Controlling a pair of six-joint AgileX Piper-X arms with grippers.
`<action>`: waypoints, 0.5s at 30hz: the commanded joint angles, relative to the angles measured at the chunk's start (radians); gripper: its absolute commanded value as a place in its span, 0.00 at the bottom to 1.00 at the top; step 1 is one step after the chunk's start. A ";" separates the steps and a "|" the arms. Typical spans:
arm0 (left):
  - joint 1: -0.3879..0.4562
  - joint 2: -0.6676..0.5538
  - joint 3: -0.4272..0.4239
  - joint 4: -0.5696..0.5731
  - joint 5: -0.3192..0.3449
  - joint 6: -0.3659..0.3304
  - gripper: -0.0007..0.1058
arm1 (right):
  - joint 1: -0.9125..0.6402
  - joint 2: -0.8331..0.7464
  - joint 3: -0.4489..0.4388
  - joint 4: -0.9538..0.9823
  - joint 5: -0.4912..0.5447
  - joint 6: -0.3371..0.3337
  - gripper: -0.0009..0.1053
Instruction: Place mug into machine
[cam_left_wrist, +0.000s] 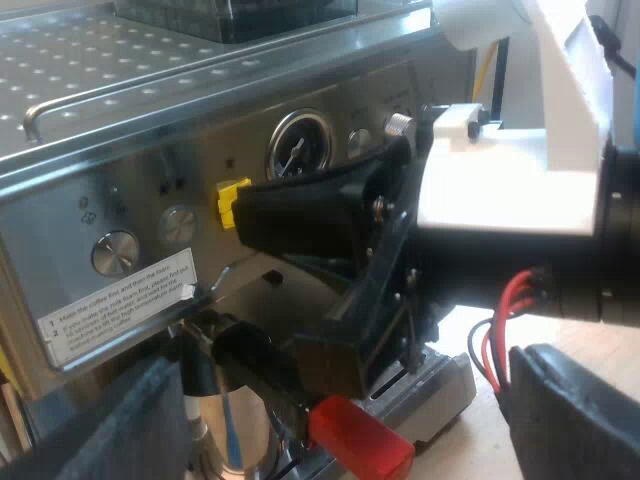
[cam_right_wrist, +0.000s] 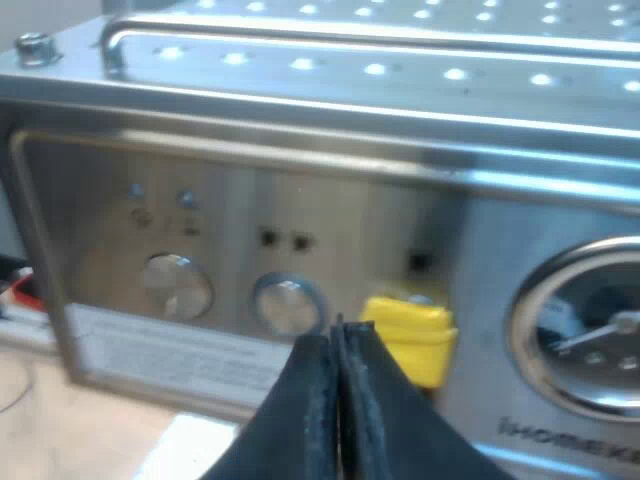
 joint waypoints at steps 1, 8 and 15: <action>-0.002 -0.006 -0.005 -0.008 -0.003 -0.004 0.65 | -0.013 -0.003 -0.010 -0.011 0.013 -0.020 0.01; -0.002 -0.006 -0.005 -0.008 -0.003 -0.004 0.65 | -0.074 0.008 -0.010 -0.005 -0.012 -0.020 0.01; -0.002 -0.006 -0.005 -0.008 -0.003 -0.004 0.65 | -0.112 0.033 -0.011 -0.018 -0.014 -0.020 0.01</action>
